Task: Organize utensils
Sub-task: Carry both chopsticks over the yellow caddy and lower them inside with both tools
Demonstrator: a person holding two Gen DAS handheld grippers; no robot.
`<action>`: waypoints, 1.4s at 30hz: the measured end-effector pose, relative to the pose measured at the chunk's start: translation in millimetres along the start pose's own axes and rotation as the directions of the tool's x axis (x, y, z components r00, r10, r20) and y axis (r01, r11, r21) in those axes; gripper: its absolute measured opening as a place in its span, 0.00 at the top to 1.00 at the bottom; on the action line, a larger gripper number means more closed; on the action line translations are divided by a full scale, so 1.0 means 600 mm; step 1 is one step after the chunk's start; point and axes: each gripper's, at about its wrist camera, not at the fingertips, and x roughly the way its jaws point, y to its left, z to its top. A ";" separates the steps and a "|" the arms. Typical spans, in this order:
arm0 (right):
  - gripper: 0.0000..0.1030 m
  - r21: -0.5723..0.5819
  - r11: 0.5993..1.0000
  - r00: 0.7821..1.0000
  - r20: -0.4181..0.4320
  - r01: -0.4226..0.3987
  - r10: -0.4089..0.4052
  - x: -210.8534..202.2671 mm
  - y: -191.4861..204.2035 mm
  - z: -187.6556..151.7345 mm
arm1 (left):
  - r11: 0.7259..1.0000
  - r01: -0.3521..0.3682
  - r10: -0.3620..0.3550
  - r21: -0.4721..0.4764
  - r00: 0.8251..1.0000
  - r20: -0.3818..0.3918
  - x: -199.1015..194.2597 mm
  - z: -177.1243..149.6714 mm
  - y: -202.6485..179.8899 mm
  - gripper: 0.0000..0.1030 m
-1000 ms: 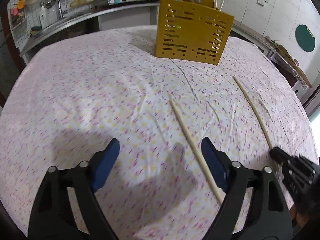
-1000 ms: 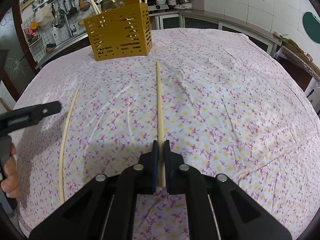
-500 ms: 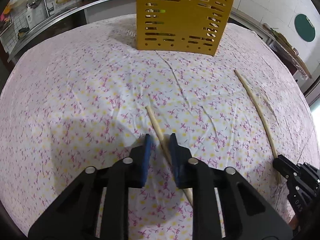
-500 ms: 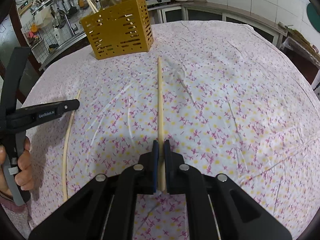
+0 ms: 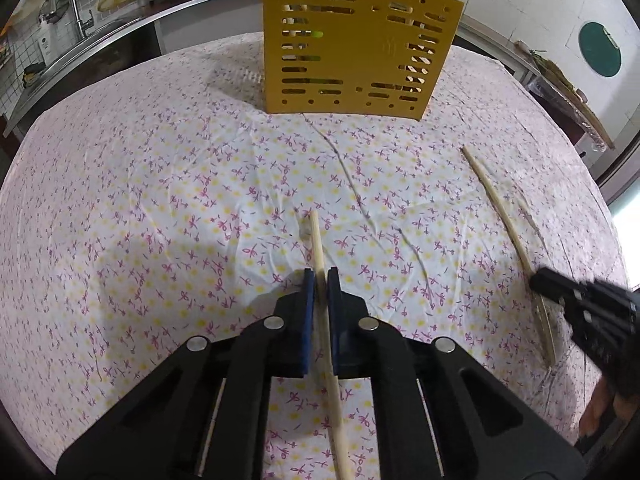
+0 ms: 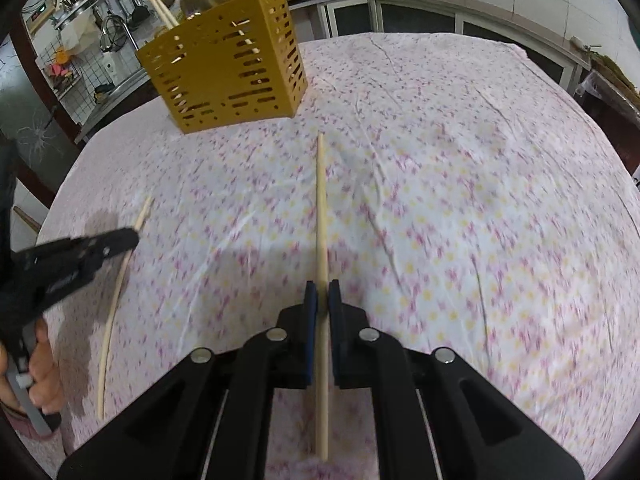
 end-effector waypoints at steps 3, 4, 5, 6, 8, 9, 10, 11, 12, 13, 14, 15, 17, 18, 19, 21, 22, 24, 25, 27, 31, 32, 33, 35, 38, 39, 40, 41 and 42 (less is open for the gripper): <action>0.94 -0.001 1.000 1.000 -0.007 0.012 -0.012 0.018 0.001 0.024 | 1.000 0.015 -0.015 -0.009 1.000 -0.009 0.001 0.003 0.004 0.95; 0.94 -0.002 1.000 1.000 -0.012 0.014 -0.014 0.027 0.001 0.036 | 1.000 0.018 -0.018 -0.010 1.000 -0.011 -0.001 0.002 0.004 0.95; 0.94 -0.002 1.000 1.000 -0.016 0.015 -0.015 0.032 0.001 0.043 | 1.000 0.023 -0.023 -0.007 1.000 -0.010 -0.003 0.003 0.004 0.95; 0.94 -0.006 1.000 1.000 -0.018 0.017 -0.017 0.038 0.003 0.050 | 1.000 0.025 -0.025 -0.004 1.000 -0.009 -0.004 0.002 0.007 0.95; 0.94 -0.013 1.000 1.000 -0.018 0.024 -0.025 0.044 0.004 0.060 | 1.000 0.025 -0.025 0.008 1.000 -0.008 -0.006 0.002 0.008 0.95; 0.94 -0.012 1.000 1.000 -0.014 0.026 -0.026 0.043 0.004 0.063 | 1.000 0.028 -0.028 0.009 1.000 -0.011 -0.007 0.003 0.010 0.95; 0.94 -0.012 1.000 1.000 -0.003 0.025 -0.025 0.040 0.005 0.066 | 0.999 0.031 -0.031 0.009 0.999 -0.013 -0.009 0.003 0.011 0.95; 0.94 -0.010 1.000 1.000 0.011 0.022 -0.021 0.035 0.005 0.067 | 0.999 0.035 -0.035 0.009 0.999 -0.014 -0.012 0.005 0.013 0.95; 0.94 -0.005 1.000 1.000 0.027 0.016 -0.016 0.028 0.004 0.070 | 0.999 0.039 -0.038 0.007 0.999 -0.011 -0.016 0.007 0.014 0.95; 0.94 -0.001 1.000 0.999 0.039 0.012 -0.011 0.022 0.002 0.071 | 0.999 0.042 -0.042 0.007 0.999 -0.009 -0.018 0.008 0.015 0.95; 0.94 0.003 1.000 0.999 0.053 0.006 -0.007 0.015 0.001 0.073 | 0.999 0.047 -0.047 0.008 0.999 -0.003 -0.024 0.012 0.015 0.95; 0.94 0.011 1.000 0.997 0.075 -0.003 0.002 0.005 0.000 0.076 | 0.999 0.048 -0.048 0.009 0.999 0.003 -0.028 0.015 0.015 0.95; 0.94 0.017 1.000 0.995 0.101 -0.017 0.015 -0.009 0.000 0.080 | 0.999 0.048 -0.048 0.009 0.999 0.018 -0.036 0.020 0.014 0.96; 0.94 0.017 1.000 0.994 0.110 -0.022 0.020 -0.013 0.000 0.082 | 1.000 0.027 -0.028 0.013 0.999 0.039 -0.043 0.022 0.014 0.96; 0.94 0.019 0.999 0.992 0.127 -0.029 0.026 -0.019 0.001 0.083 | 1.000 0.010 -0.011 0.018 0.998 0.056 -0.049 0.025 0.014 0.96; 0.94 0.022 0.998 0.988 0.149 -0.053 0.049 -0.025 0.004 0.084 | 1.000 0.022 -0.023 0.015 0.997 0.071 -0.059 0.032 0.017 0.96; 0.94 0.024 0.995 0.981 0.172 -0.093 0.087 -0.031 0.006 0.084 | 1.000 0.027 -0.028 0.013 0.997 0.075 -0.063 0.034 0.018 0.96; 0.94 0.020 0.992 0.971 0.211 -0.122 0.115 -0.041 0.008 0.084 | 0.999 0.047 -0.048 0.006 0.993 0.104 -0.078 0.041 0.020 0.96; 0.94 0.013 0.991 0.962 0.243 -0.132 0.124 -0.048 0.011 0.085 | 0.998 0.059 -0.059 0.004 0.991 0.120 -0.085 0.043 0.022 0.96; 0.94 0.001 0.989 0.944 0.296 -0.149 0.142 -0.061 0.015 0.089 | 0.998 0.068 -0.067 0.001 0.981 0.182 -0.111 0.051 0.026 0.96; 0.94 -0.004 0.986 0.911 0.380 -0.169 0.158 -0.085 0.017 0.105 | 0.997 0.080 -0.075 -0.004 0.955 0.287 -0.159 0.070 0.031 0.96; 0.94 -0.004 0.986 0.909 0.387 -0.167 0.155 -0.088 0.019 0.111 | 0.997 0.080 -0.074 -0.004 0.945 0.319 -0.174 0.078 0.033 0.96; 0.94 -0.005 0.986 0.906 0.394 -0.166 0.154 -0.091 0.021 0.116 | 0.997 0.078 -0.073 -0.001 0.938 0.339 -0.185 0.083 0.033 0.96; 0.94 -0.011 0.987 0.894 0.423 -0.160 0.150 -0.097 0.029 0.130 | 0.998 0.058 -0.055 0.003 0.920 0.388 -0.208 0.098 0.034 0.96; 0.94 -0.034 0.989 0.867 0.478 -0.142 0.140 -0.117 0.044 0.152 | 0.998 0.052 -0.057 0.023 0.896 0.440 -0.232 0.125 0.030 0.96; 0.94 -0.041 0.990 0.855 0.500 -0.136 0.138 -0.125 0.051 0.163 | 0.998 0.053 -0.059 0.028 0.887 0.457 -0.242 0.134 0.029 0.96; 0.94 -0.043 0.990 0.845 0.516 -0.136 0.139 -0.132 0.055 0.171 | 0.998 0.051 -0.060 0.032 0.881 0.469 -0.250 0.142 0.026 0.97; 0.94 -0.047 0.989 0.836 0.530 -0.137 0.142 -0.139 0.059 0.178 | 0.998 0.050 -0.062 0.037 0.876 0.478 -0.257 0.148 0.025 0.97; 0.94 -0.053 0.989 0.827 0.544 -0.139 0.145 -0.143 0.063 0.186 | 0.998 0.051 -0.064 0.041 0.871 0.487 -0.263 0.153 0.024 0.97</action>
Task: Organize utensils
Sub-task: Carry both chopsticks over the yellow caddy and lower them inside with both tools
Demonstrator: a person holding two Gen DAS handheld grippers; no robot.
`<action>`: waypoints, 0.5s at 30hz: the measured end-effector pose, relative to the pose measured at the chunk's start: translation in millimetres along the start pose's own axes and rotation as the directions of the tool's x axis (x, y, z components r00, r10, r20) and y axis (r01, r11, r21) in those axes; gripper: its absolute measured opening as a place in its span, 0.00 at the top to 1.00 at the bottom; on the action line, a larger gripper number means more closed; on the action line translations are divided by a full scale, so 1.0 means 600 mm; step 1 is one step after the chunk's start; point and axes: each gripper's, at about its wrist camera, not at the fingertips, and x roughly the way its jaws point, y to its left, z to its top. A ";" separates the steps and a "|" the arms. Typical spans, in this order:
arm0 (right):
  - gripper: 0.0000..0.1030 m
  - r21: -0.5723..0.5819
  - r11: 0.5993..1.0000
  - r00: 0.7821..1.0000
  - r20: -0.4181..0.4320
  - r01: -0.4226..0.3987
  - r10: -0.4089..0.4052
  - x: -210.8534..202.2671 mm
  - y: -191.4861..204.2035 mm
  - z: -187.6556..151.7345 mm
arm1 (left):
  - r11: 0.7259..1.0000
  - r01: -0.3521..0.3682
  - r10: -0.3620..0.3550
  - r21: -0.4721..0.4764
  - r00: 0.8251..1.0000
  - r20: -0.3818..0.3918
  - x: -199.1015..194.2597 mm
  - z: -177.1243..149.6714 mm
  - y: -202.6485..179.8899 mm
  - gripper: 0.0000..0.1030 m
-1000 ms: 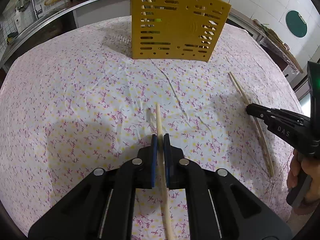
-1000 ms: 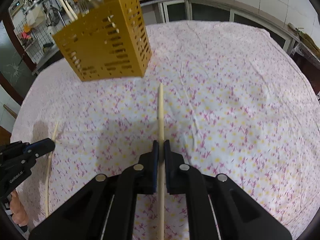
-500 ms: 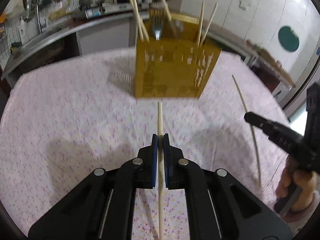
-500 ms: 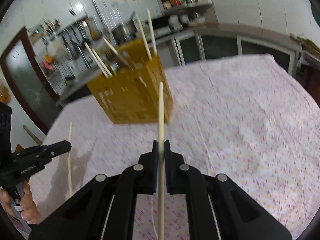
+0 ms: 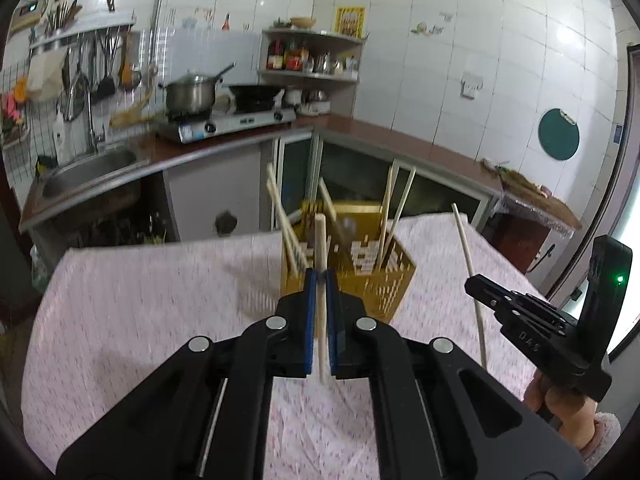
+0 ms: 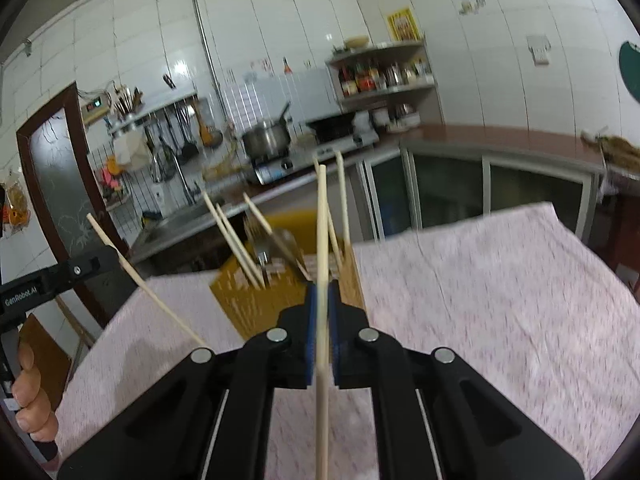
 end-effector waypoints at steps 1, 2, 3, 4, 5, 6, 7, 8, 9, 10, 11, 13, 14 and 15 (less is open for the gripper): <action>0.94 -0.009 1.000 1.000 0.027 -0.005 0.005 0.003 0.006 0.011 | 1.000 0.002 -0.002 0.005 1.000 0.009 -0.001 0.008 -0.003 0.97; 0.94 -0.015 1.000 0.999 0.045 -0.007 0.008 0.005 0.010 0.018 | 1.000 -0.001 0.001 0.014 1.000 0.021 0.000 0.018 -0.006 0.97; 0.94 -0.022 1.000 0.998 0.066 -0.011 0.013 0.007 0.015 0.025 | 1.000 -0.006 0.005 0.019 1.000 0.031 -0.001 0.024 -0.007 0.97; 0.94 -0.027 0.999 0.997 0.076 -0.019 0.021 0.012 0.019 0.032 | 1.000 -0.012 0.011 0.028 0.999 0.044 -0.001 0.033 -0.008 0.97; 0.94 -0.031 0.999 0.996 0.084 -0.023 0.025 0.016 0.023 0.037 | 0.999 -0.014 0.012 0.034 0.999 0.052 0.000 0.040 -0.009 0.97; 0.94 -0.036 0.999 0.994 0.102 -0.025 0.028 0.021 0.025 0.043 | 0.999 -0.014 0.012 0.038 0.998 0.056 0.001 0.044 -0.012 0.97; 0.94 -0.042 0.999 0.993 0.113 -0.023 0.028 0.025 0.029 0.046 | 0.999 -0.014 0.012 0.043 0.998 0.060 0.002 0.050 -0.013 0.97; 0.94 -0.043 0.999 0.992 0.122 -0.024 0.030 0.031 0.029 0.050 | 0.999 -0.015 0.012 0.048 0.998 0.066 0.003 0.059 -0.014 0.97; 0.94 -0.037 0.999 0.991 0.132 -0.028 0.033 0.035 0.028 0.055 | 0.999 -0.015 0.011 0.052 0.998 0.068 0.004 0.065 -0.015 0.97; 0.94 -0.031 0.999 0.989 0.141 -0.029 0.033 0.038 0.026 0.058 | 0.998 -0.015 0.011 0.055 0.997 0.071 0.004 0.069 -0.015 0.97; 0.94 -0.027 0.999 0.988 0.148 -0.032 0.036 0.042 0.028 0.062 | 0.998 -0.017 0.013 0.058 0.997 0.075 0.004 0.075 -0.016 0.97; 0.94 -0.022 0.999 0.985 0.171 -0.031 0.034 0.048 0.025 0.066 | 0.998 -0.020 0.015 0.064 0.997 0.078 0.004 0.084 -0.014 0.97; 0.94 -0.018 0.999 0.983 0.181 -0.032 0.035 0.049 0.025 0.067 | 0.998 -0.023 0.018 0.066 0.997 0.079 0.006 0.088 -0.013 0.97; 0.94 -0.013 0.999 0.981 0.190 -0.035 0.037 0.052 0.023 0.069 | 0.998 -0.026 0.020 0.066 0.996 0.082 0.007 0.093 -0.011 0.97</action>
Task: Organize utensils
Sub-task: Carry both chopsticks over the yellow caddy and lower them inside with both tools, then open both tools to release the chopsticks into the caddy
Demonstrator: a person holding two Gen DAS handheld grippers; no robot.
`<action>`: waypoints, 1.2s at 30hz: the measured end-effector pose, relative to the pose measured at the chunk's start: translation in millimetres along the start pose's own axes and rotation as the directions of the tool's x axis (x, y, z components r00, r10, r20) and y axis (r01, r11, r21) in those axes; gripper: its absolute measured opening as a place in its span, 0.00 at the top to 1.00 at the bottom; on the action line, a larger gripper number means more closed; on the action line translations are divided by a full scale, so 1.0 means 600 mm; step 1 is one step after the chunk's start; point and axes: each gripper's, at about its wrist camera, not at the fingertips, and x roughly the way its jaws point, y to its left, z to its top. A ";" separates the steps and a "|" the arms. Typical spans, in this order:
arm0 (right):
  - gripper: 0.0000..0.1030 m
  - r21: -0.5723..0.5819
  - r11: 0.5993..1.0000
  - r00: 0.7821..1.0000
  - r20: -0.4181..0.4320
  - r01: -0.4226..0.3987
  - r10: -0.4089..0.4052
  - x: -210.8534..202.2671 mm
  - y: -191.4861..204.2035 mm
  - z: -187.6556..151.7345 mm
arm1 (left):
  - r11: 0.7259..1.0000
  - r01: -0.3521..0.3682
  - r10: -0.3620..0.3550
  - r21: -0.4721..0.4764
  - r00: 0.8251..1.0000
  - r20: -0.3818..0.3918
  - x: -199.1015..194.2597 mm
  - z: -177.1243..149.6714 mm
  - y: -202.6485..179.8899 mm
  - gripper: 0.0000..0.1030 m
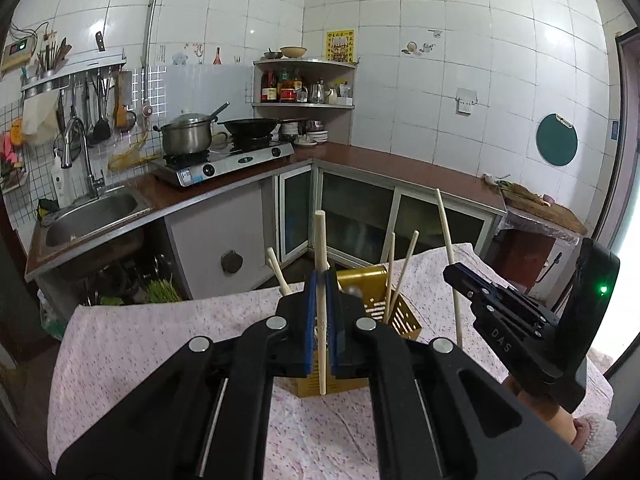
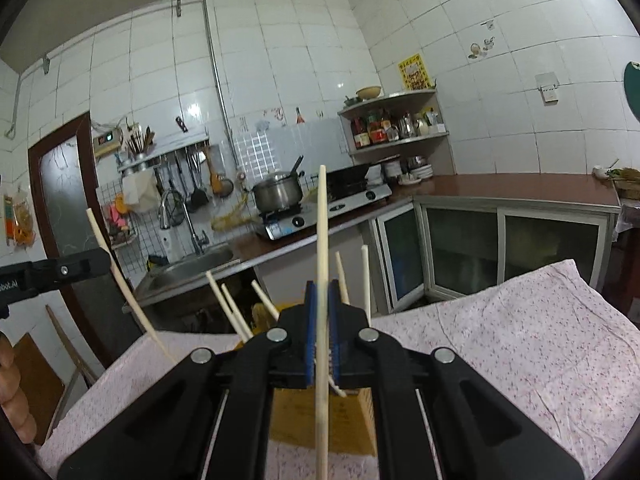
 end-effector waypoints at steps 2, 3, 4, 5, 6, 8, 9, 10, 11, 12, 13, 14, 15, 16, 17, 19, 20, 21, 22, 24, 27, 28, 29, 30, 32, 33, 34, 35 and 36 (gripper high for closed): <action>0.94 0.011 1.000 1.000 0.028 -0.003 0.002 0.003 -0.004 0.004 | 1.000 -0.003 0.003 -0.003 1.000 0.004 0.002 0.010 0.003 0.97; 0.94 0.014 1.000 0.999 0.049 -0.007 0.006 0.006 -0.005 0.010 | 1.000 -0.003 0.003 0.000 1.000 0.010 0.002 0.016 0.001 0.97; 0.94 0.012 1.000 0.998 0.058 -0.003 0.003 0.010 -0.005 0.014 | 1.000 -0.008 0.008 0.009 1.000 0.021 0.001 0.023 -0.002 0.97; 0.94 0.010 1.000 0.998 0.068 -0.002 0.002 0.013 -0.004 0.018 | 1.000 -0.009 0.008 0.015 1.000 0.029 0.002 0.029 -0.004 0.97; 0.94 0.006 1.000 0.997 0.082 -0.007 0.007 0.018 -0.002 0.024 | 1.000 -0.010 0.009 0.021 0.999 0.035 0.004 0.035 -0.005 0.97; 0.94 -0.003 1.000 0.994 0.109 -0.008 0.008 0.026 0.003 0.034 | 1.000 -0.011 0.010 0.026 0.999 0.046 0.009 0.048 -0.007 0.97; 0.94 -0.004 1.000 0.993 0.117 -0.006 0.007 0.030 0.004 0.037 | 1.000 -0.010 0.009 0.026 0.999 0.051 0.011 0.054 -0.008 0.97; 0.94 0.001 1.000 0.992 0.128 -0.004 0.004 0.037 0.003 0.042 | 1.000 -0.009 0.008 0.028 0.998 0.056 0.013 0.058 -0.010 0.97; 0.94 0.004 1.000 0.991 0.133 -0.004 0.003 0.040 0.004 0.046 | 0.999 -0.010 0.008 0.034 0.998 0.064 0.017 0.063 -0.013 0.97; 0.94 0.008 1.000 0.990 0.141 -0.003 0.002 0.044 0.004 0.050 | 0.999 -0.012 0.009 0.040 0.998 0.068 0.021 0.068 -0.014 0.97; 0.94 0.013 1.000 0.989 0.146 -0.002 0.000 0.050 0.003 0.055 | 0.999 -0.014 0.010 0.045 0.997 0.073 0.024 0.071 -0.016 0.97; 0.94 0.016 1.000 0.989 0.149 -0.003 0.000 0.055 0.002 0.058 | 0.999 -0.016 0.012 0.051 0.997 0.078 0.029 0.076 -0.016 0.97; 0.94 0.017 1.000 0.989 0.151 -0.002 0.000 0.061 0.000 0.060 | 0.998 -0.018 0.014 0.055 0.997 0.082 0.034 0.081 -0.016 0.97; 0.94 0.013 1.000 0.989 0.150 0.001 -0.003 0.066 0.000 0.061 | 0.998 -0.018 0.013 0.058 0.996 0.085 0.037 0.085 -0.015 0.97; 0.94 0.006 1.000 0.989 0.148 0.006 -0.007 0.073 0.000 0.061 | 0.998 -0.014 0.009 0.055 0.996 0.087 0.043 0.089 -0.013 0.97; 0.94 0.000 1.000 0.988 0.150 0.018 -0.018 0.085 0.000 0.058 | 0.999 -0.010 0.006 0.047 0.996 0.090 0.053 0.094 -0.008 0.97; 0.94 0.002 1.000 0.989 0.149 0.021 -0.021 0.090 -0.002 0.055 | 0.999 -0.010 0.006 0.044 0.996 0.090 0.062 0.092 -0.004 0.97; 0.94 0.010 1.000 0.989 0.146 0.021 -0.022 0.097 -0.004 0.051 | 0.999 -0.010 0.006 0.040 0.996 0.086 0.070 0.087 -0.001 0.97; 0.94 0.013 1.000 0.989 0.145 0.021 -0.023 0.100 -0.005 0.047 | 0.999 -0.008 0.005 0.033 0.997 0.078 0.078 0.081 0.004 0.97; 0.94 0.008 0.999 0.988 0.149 0.032 -0.033 0.105 -0.005 0.039 | 1.000 -0.009 0.008 0.028 0.998 0.059 0.100 0.061 0.013 0.97; 0.94 -0.002 0.999 0.988 0.147 0.041 -0.040 0.114 -0.002 0.031 | 1.000 -0.011 0.009 0.020 0.998 0.064 0.123 0.037 0.027 0.97; 0.94 -0.006 0.999 0.987 0.154 0.047 -0.045 0.115 -0.001 0.029 | 1.000 -0.007 0.006 0.010 0.998 0.063 0.128 0.032 0.033 0.97; 0.94 -0.006 0.999 0.986 0.159 0.046 -0.045 0.115 -0.001 0.027 | 1.000 0.000 0.000 -0.002 0.998 0.059 0.137 0.023 0.038 0.97; 0.94 -0.006 0.999 0.985 0.165 0.045 -0.043 0.115 0.000 0.028 | 1.000 0.001 -0.001 -0.005 0.998 0.057 0.141 0.019 0.040 0.97; 0.94 -0.005 0.999 0.984 0.175 0.041 -0.039 0.113 0.006 0.030 | 1.000 -0.002 0.002 -0.012 0.999 0.043 0.153 0.007 0.044 0.97; 0.94 -0.006 0.999 0.982 0.186 0.038 -0.036 0.111 0.008 0.035 | 1.000 0.000 0.001 -0.013 0.999 0.033 0.157 0.002 0.045 0.97; 0.94 -0.009 0.999 0.980 0.194 0.038 -0.035 0.109 0.010 0.037 | 1.000 0.000 0.000 -0.013 1.000 0.028 0.159 0.000 0.047 0.97; 0.94 -0.013 0.999 0.979 0.202 0.036 -0.033 0.108 0.012 0.040 | 1.000 -0.004 0.004 -0.010 1.000 0.027 0.160 -0.003 0.048 0.97; 0.94 -0.021 0.999 0.978 0.207 0.035 -0.030 0.108 0.014 0.040 | 1.000 -0.007 0.007 -0.008 1.000 0.026 0.161 -0.005 0.048 0.97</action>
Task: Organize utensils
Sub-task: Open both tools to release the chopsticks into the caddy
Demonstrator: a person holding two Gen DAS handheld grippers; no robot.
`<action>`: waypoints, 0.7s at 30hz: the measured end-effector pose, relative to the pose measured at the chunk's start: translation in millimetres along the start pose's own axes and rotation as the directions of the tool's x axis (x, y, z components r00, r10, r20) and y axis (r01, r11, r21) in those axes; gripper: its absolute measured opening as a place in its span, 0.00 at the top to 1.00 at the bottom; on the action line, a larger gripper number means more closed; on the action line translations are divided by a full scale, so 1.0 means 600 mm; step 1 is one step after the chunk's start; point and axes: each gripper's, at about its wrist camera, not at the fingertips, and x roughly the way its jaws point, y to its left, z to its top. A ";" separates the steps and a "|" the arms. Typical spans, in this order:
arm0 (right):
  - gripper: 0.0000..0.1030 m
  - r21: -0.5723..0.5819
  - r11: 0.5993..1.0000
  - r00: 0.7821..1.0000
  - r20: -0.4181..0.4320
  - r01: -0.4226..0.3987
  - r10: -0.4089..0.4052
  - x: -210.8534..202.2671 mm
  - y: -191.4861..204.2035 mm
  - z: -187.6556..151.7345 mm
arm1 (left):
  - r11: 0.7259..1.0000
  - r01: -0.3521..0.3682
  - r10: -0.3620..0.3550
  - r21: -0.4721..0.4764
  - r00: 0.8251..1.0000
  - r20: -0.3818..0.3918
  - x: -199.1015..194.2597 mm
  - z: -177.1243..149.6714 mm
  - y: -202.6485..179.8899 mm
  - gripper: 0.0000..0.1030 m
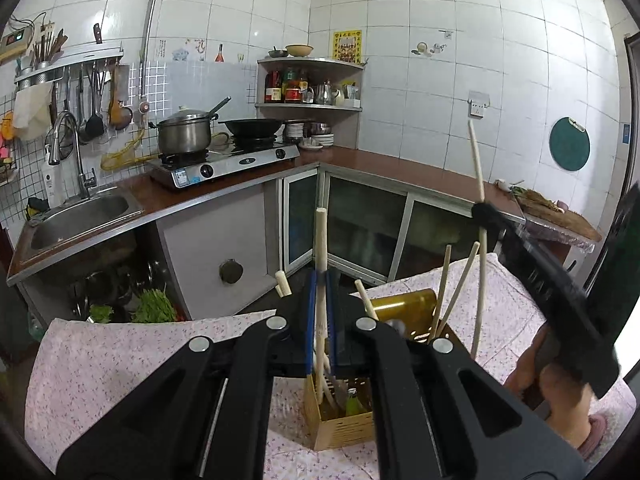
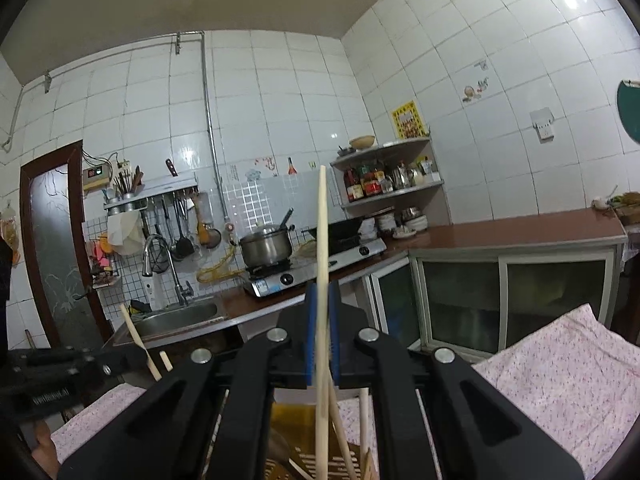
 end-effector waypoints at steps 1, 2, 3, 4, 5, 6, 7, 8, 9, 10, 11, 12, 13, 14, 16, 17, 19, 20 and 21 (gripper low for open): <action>0.94 -0.018 1.000 1.000 0.003 0.004 -0.004 0.001 0.003 -0.002 | 1.000 0.000 0.000 -0.002 1.000 -0.004 0.002 -0.001 0.000 0.97; 0.94 -0.035 0.999 1.000 0.000 0.008 -0.008 0.003 0.004 -0.006 | 1.000 0.003 -0.003 -0.006 1.000 -0.009 0.004 -0.002 0.001 0.97; 0.94 -0.051 0.999 1.000 -0.004 0.011 -0.011 0.004 0.006 -0.014 | 1.000 0.004 -0.004 -0.011 1.000 -0.011 0.006 -0.003 0.002 0.97; 0.94 -0.058 0.998 1.000 -0.009 0.010 -0.011 0.003 0.005 -0.022 | 1.000 0.004 -0.004 -0.012 1.000 -0.013 0.008 -0.006 0.003 0.97; 0.94 -0.064 0.998 1.000 -0.019 0.011 -0.012 0.002 0.003 -0.030 | 1.000 0.002 -0.003 -0.012 1.000 -0.015 0.009 -0.008 0.003 0.97; 0.94 -0.071 0.997 0.999 -0.035 0.007 -0.009 -0.001 0.000 -0.041 | 1.000 0.000 0.000 -0.012 1.000 -0.018 0.011 -0.010 0.004 0.97; 0.94 -0.076 0.997 0.999 -0.047 0.006 -0.010 -0.002 -0.001 -0.048 | 1.000 -0.001 0.001 -0.014 1.000 -0.021 0.013 -0.012 0.003 0.97; 0.94 -0.078 0.997 0.998 -0.059 0.007 -0.012 -0.007 -0.004 -0.055 | 1.000 -0.003 0.002 -0.019 1.000 -0.027 0.016 -0.015 0.007 0.97; 0.93 -0.073 0.997 0.997 -0.071 0.006 -0.012 -0.014 -0.009 -0.061 | 1.000 -0.003 0.002 -0.026 0.999 -0.032 0.019 -0.018 0.009 0.97; 0.92 -0.072 0.997 0.997 -0.082 0.007 -0.013 -0.019 -0.011 -0.065 | 0.999 -0.001 0.000 -0.034 0.999 -0.038 0.021 -0.019 0.011 0.97; 0.92 -0.077 0.997 0.995 -0.099 0.011 -0.019 -0.025 -0.012 -0.069 | 0.999 -0.001 -0.001 -0.048 0.999 -0.043 0.022 -0.023 0.015 0.97; 0.92 -0.091 0.996 0.992 -0.123 0.016 -0.027 -0.032 -0.013 -0.073 | 0.998 -0.004 0.001 -0.058 0.999 -0.043 0.020 -0.026 0.017 0.95; 0.87 -0.106 0.994 0.989 -0.143 0.024 -0.039 -0.036 -0.013 -0.075 | 0.998 -0.008 0.005 -0.068 0.999 -0.046 0.018 -0.030 0.020 0.91; 0.70 -0.120 0.992 0.985 -0.165 0.032 -0.052 -0.044 -0.014 -0.077 | 0.997 -0.010 0.006 -0.074 0.999 -0.047 0.016 -0.033 0.022 0.77; 0.49 -0.126 0.992 0.982 -0.182 0.032 -0.055 -0.063 -0.015 -0.079 | 0.996 -0.019 0.016 -0.086 0.999 -0.038 0.006 -0.040 0.025 0.55; 0.49 -0.133 0.990 0.981 -0.184 0.039 -0.063 -0.075 -0.015 -0.080 | 0.996 -0.026 0.023 -0.088 0.999 -0.026 -0.004 -0.044 0.026 0.48; 0.49 -0.157 0.986 0.974 -0.212 0.050 -0.083 -0.103 -0.013 -0.080 | 0.996 -0.026 0.025 -0.090 1.000 -0.017 -0.021 -0.049 0.025 0.43; 0.49 -0.163 0.985 0.970 -0.224 0.054 -0.090 -0.112 -0.011 -0.081 | 0.995 -0.026 0.025 -0.095 1.000 -0.018 -0.032 -0.053 0.026 0.41; 0.49 -0.175 0.983 0.963 -0.248 0.060 -0.103 -0.127 -0.009 -0.082 | 0.995 -0.026 0.025 -0.099 1.000 -0.018 -0.042 -0.056 0.026 0.37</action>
